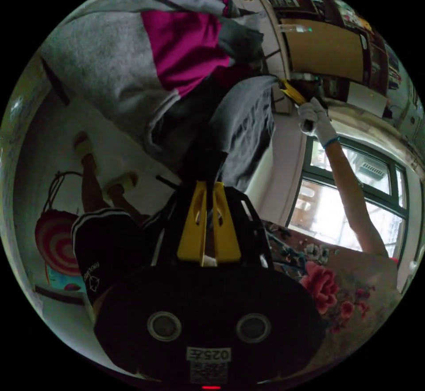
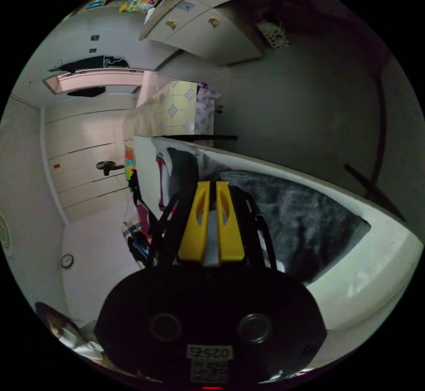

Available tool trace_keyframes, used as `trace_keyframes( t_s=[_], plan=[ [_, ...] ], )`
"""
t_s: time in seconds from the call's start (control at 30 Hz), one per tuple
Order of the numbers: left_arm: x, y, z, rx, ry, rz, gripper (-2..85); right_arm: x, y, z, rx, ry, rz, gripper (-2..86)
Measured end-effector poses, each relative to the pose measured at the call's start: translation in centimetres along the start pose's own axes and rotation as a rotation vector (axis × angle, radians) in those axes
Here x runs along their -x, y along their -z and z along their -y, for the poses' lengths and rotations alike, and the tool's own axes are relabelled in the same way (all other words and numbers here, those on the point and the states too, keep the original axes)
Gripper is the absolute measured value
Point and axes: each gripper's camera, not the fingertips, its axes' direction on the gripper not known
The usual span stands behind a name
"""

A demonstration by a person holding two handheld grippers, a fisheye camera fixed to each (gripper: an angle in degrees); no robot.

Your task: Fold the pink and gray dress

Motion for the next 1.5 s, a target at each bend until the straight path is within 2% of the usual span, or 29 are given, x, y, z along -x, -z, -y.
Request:
trace_keyframes(
  t_s=[0.17, 0.3, 0.37, 0.5, 0.63, 0.73, 0.8, 1.03, 1.3, 1.5],
  plan=[
    [-0.9, -0.7, -0.3, 0.049, -0.010, 0.027, -1.2, 1.4, 0.1, 0.8, 0.003, -0.030, 0.055, 2.2],
    [-0.4, 2.1, -0.1, 0.023, -0.018, 0.011, 1.5, 2.6, 0.7, 0.5, 0.028, 0.053, 0.084, 5.6],
    [0.8, 3.9, -0.5, -0.032, 0.009, -0.038, 4.3, 3.1, 2.2, -1.0, -0.002, 0.113, 0.050, 6.5],
    [4.1, 4.4, -3.9, -0.048, 0.122, -0.133, 9.0, 3.1, 6.5, -4.6, -0.016, 0.263, -0.172, 10.6],
    [4.6, 0.8, -9.7, -0.122, 0.185, -0.248, 9.7, 1.0, 9.2, -4.7, 0.078, 0.350, -0.219, 11.0],
    [3.7, -3.0, -13.9, -0.207, 0.219, -0.221, 10.1, 0.3, 10.0, -3.0, 0.143, 0.393, -0.178, 11.0],
    [3.4, -5.1, -16.6, -0.293, 0.257, -0.267, 10.3, 0.2, 9.8, -2.0, 0.201, 0.413, -0.132, 11.0],
    [3.9, -11.8, -23.6, -0.476, 0.375, -0.461, 9.2, 2.5, 6.7, 0.7, 0.369, 0.518, -0.212, 11.7],
    [2.2, -15.0, -25.9, -0.565, 0.392, -0.440, 8.1, 4.9, 3.8, 1.4, 0.486, 0.589, -0.266, 8.2],
    [2.4, -16.1, -25.7, -0.583, 0.362, -0.446, -0.3, 6.3, 3.8, 0.4, 0.501, 0.651, -0.337, -0.1]
  ],
)
